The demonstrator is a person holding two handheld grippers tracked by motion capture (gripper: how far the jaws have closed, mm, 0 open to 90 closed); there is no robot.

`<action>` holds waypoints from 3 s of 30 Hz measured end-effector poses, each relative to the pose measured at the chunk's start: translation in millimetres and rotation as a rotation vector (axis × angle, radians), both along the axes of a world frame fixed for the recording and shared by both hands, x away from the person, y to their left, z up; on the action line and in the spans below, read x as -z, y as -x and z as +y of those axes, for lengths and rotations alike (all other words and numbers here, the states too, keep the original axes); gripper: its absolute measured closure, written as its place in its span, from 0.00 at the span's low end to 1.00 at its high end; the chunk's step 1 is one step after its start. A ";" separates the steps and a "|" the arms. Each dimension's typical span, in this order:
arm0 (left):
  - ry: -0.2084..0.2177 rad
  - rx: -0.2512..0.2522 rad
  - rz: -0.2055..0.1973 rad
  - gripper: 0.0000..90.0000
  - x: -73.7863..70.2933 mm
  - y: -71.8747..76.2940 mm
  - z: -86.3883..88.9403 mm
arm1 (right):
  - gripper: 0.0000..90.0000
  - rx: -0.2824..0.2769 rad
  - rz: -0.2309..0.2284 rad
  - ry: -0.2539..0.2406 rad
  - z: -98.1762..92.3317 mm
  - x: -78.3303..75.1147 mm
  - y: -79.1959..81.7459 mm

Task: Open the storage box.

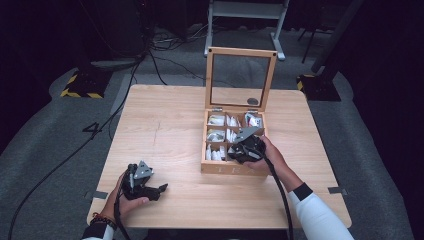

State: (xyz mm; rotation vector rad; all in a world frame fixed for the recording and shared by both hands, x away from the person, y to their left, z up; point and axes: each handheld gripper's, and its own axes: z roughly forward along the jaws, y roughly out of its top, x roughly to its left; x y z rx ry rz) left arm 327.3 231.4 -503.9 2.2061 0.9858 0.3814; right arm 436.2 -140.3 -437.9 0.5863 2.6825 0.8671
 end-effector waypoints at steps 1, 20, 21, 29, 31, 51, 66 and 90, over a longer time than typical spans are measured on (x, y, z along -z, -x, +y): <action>0.001 0.001 0.000 0.18 0.0 0.0 0.0 | 0.79 0.002 -0.006 0.007 0.4 0.2 0.8; 0.003 0.001 0.000 0.18 0.1 0.0 -0.1 | 1.00 0.006 -0.017 -0.100 -15.9 -4.7 4.6; 0.002 0.001 0.001 0.18 0.1 0.1 -0.1 | 1.00 0.007 -0.015 -0.113 -17.9 -5.5 4.5; 0.002 0.001 0.000 0.18 0.1 0.0 -0.2 | 1.00 0.009 -0.043 -0.168 -26.1 -15.2 7.2; 0.002 0.001 0.001 0.18 0.1 0.1 -0.2 | 1.00 0.002 -0.052 -0.179 -28.1 -18.1 8.5; 0.002 0.001 0.001 0.18 0.1 0.1 -0.2 | 1.00 -0.034 -0.110 -0.304 -48.6 -48.6 25.8; 0.003 0.001 0.000 0.18 0.2 0.1 -0.2 | 1.00 -0.085 -0.134 -0.350 -60.8 -63.1 50.3; 0.003 0.001 0.000 0.18 0.2 0.0 -0.2 | 1.00 -0.161 -0.088 -0.283 -68.8 -36.8 85.5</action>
